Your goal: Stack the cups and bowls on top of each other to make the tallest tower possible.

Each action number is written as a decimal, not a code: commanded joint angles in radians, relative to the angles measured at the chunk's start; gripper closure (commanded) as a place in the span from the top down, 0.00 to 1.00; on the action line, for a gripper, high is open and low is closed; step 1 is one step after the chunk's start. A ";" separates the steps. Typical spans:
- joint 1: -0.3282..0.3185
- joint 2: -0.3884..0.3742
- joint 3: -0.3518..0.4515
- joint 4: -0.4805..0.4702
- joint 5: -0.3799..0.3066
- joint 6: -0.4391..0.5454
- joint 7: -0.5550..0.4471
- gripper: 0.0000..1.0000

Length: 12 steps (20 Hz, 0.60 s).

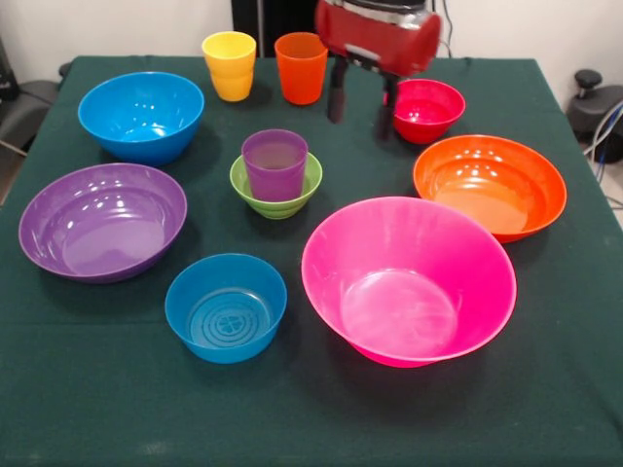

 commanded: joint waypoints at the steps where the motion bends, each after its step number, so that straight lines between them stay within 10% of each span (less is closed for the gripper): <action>1: -0.051 0.029 0.234 0.050 -0.109 0.098 -0.373 1.00; 12: -0.074 0.071 0.212 0.001 -0.112 0.063 -0.265 1.00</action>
